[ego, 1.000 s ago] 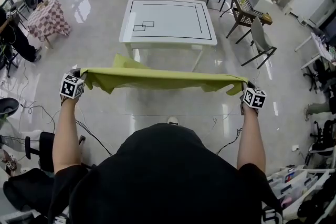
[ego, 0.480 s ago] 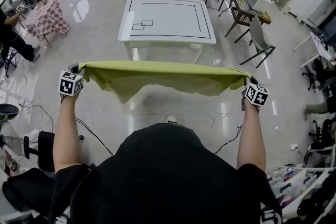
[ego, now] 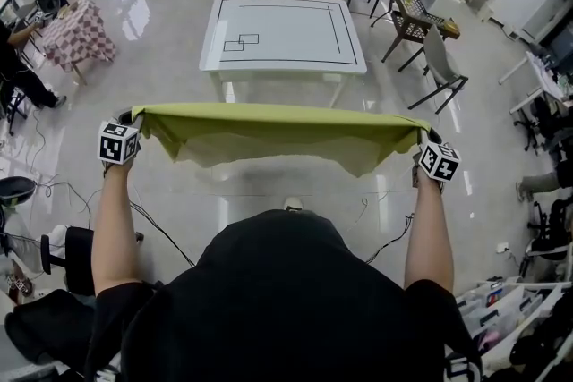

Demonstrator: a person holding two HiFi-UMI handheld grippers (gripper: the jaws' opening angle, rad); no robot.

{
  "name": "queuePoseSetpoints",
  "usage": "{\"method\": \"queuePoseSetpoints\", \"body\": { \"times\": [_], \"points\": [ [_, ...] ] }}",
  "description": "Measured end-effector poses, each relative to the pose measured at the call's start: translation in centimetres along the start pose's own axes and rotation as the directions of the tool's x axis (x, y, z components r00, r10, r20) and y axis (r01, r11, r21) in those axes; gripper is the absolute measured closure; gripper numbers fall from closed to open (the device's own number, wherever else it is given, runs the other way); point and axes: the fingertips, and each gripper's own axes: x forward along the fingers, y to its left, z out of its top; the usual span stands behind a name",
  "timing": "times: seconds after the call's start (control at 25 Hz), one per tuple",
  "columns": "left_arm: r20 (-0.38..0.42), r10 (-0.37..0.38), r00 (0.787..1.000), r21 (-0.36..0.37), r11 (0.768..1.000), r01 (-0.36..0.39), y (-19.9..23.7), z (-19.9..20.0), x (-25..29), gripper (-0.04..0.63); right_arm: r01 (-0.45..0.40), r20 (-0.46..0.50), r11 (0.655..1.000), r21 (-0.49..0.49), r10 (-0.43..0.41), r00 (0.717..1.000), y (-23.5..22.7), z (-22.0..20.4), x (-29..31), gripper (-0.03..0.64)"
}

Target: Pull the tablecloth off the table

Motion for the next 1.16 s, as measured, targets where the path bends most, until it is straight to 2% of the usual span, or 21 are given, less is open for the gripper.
{"method": "queuePoseSetpoints", "body": {
  "times": [1.16],
  "points": [
    [0.045,0.043,0.998,-0.081,0.996,-0.039,0.3,0.9,2.8,0.572,-0.005,0.049,0.999,0.035,0.003,0.999,-0.6,1.4,3.7,0.597]
  ]
}}
